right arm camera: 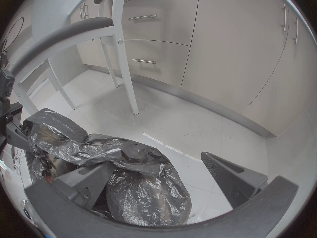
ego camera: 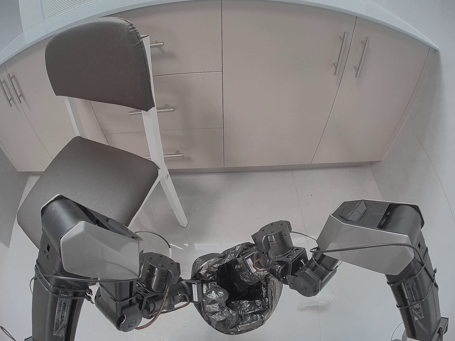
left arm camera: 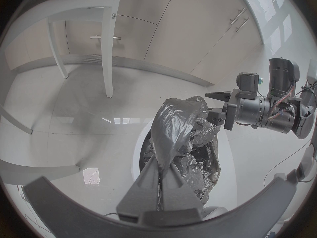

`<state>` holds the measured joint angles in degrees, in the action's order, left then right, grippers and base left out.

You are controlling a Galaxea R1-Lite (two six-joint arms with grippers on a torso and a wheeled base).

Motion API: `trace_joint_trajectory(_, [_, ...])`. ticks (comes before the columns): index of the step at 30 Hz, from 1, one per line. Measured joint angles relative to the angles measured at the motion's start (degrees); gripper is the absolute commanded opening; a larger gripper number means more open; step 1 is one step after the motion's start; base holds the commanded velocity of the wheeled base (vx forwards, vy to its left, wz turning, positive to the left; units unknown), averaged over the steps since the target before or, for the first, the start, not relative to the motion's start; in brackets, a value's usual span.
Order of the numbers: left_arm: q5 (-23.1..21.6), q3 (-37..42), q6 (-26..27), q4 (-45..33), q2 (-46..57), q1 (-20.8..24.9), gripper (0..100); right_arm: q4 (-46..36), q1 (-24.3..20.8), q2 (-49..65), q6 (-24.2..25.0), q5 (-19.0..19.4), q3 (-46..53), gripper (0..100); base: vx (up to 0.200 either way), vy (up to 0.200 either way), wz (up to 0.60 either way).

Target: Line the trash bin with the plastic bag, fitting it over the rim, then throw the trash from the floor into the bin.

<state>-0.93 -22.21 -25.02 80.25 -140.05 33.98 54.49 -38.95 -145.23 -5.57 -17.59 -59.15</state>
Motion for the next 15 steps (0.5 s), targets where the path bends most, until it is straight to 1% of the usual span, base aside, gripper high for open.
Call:
trace_joint_trajectory(12, [0.0, -2.8, 0.0, -0.7, -0.4, -1.3, 0, 0.0, 0.9, -1.0, -0.6, 0.0, -2.6, 100, 0.0, 0.0, 0.0])
trace_joint_trajectory(13, [0.0, -3.3, 0.1, -0.9, -0.5, -1.6, 100, 0.0, 0.9, -1.0, -0.6, 0.0, -2.7, 100, 0.0, 0.0, 0.0])
trace_joint_trajectory(15, [0.0, -4.1, 0.3, -1.6, -0.7, -1.9, 100, 0.0, 1.0, -1.0, -0.5, 0.1, -3.0, 100, 0.0, 0.0, 0.0])
